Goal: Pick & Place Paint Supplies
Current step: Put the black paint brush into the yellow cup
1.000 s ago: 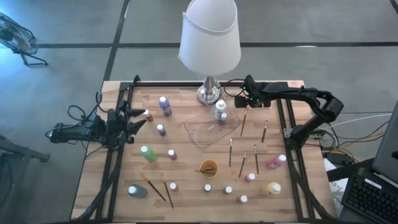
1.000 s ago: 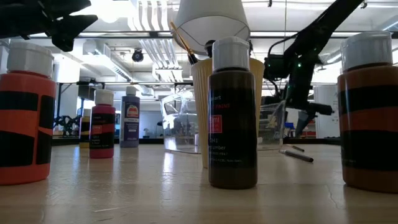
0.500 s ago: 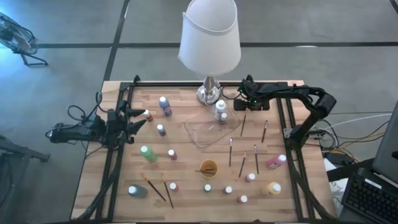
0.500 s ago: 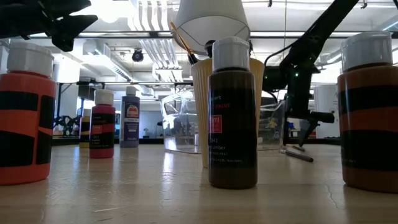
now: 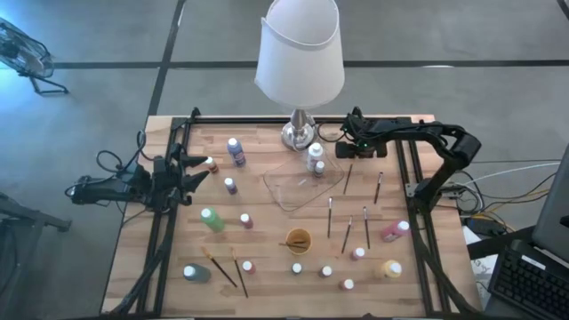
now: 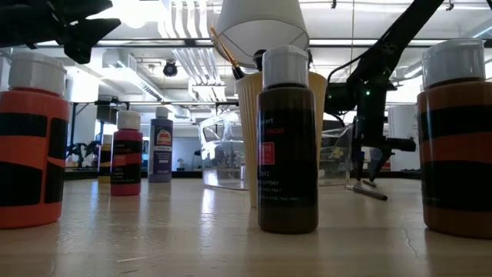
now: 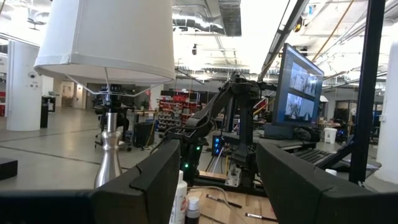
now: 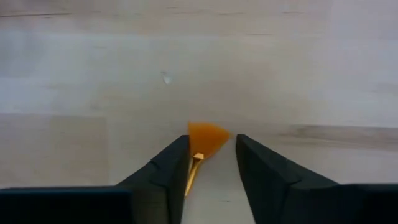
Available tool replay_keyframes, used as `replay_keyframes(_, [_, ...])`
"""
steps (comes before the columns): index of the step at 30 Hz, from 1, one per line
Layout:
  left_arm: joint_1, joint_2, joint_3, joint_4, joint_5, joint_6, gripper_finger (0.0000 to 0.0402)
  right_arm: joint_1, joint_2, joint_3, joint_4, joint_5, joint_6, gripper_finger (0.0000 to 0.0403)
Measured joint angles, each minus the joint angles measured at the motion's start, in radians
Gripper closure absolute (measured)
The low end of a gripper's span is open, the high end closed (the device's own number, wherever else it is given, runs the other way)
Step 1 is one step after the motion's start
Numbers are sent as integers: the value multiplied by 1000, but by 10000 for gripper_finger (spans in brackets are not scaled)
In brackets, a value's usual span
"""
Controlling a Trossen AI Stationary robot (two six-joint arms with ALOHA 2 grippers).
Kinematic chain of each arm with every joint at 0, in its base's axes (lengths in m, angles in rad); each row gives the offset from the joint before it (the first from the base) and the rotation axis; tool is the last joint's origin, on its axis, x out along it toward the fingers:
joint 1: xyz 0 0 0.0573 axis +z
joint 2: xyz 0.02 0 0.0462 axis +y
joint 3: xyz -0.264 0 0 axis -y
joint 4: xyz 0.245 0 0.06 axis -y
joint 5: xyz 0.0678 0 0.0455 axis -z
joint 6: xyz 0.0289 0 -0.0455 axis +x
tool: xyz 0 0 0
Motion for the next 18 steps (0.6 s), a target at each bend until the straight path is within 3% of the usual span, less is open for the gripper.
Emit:
replay_keyframes(10, [0,0,0,0,0,0,183,0,0,0,-7,4,-29,385])
replay_keyframes(18, [0,0,0,0,0,0,183,-6,0,4,-12,3,-61,394])
